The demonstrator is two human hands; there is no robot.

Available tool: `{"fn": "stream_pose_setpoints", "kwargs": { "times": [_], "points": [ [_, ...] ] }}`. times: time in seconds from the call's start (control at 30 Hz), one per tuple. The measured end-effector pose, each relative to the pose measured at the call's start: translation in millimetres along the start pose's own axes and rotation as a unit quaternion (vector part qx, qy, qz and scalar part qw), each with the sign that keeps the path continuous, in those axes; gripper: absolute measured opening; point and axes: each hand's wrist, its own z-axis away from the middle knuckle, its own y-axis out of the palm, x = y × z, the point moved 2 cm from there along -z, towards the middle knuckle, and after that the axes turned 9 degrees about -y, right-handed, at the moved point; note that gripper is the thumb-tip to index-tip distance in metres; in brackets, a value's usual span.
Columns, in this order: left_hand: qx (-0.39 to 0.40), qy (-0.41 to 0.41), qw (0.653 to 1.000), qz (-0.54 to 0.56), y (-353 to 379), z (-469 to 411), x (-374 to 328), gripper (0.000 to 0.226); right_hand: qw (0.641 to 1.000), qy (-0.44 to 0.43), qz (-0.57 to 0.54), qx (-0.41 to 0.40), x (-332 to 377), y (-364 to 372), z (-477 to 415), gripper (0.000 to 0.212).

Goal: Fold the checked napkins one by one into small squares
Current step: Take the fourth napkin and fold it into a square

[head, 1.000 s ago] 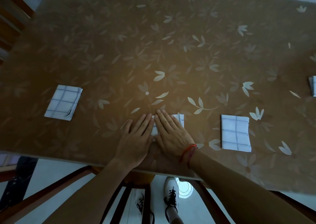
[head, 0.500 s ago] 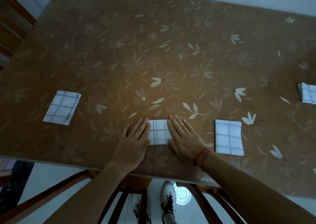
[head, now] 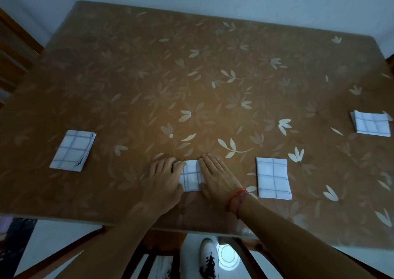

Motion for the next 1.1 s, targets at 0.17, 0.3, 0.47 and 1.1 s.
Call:
{"fn": "stream_pose_setpoints", "kwargs": {
  "times": [0.17, 0.3, 0.47, 1.1],
  "points": [
    [-0.013, -0.016, 0.995, 0.093, -13.6, -6.1, -10.1, 0.051, 1.000, 0.003, -0.028, -0.003, -0.2, -9.8, -7.3, 0.069],
    [-0.052, 0.002, 0.991, 0.120, -26.7, -0.5, -18.7, 0.042, 0.998, -0.002, -0.058, -0.023, -0.2, -22.3, -10.9, 0.066],
    [-0.054, -0.028, 0.962, 0.267, -32.5, 7.7, -26.1, 0.045, 0.992, -0.026, -0.082, -0.092, 6.5, -42.7, -3.9, 0.045],
    [-0.028, -0.266, 0.751, 0.604, -116.9, 74.9, -30.0, 0.009, 0.889, 0.131, -0.372, -0.232, 43.1, -153.8, 52.0, 0.032]
  ]
}}
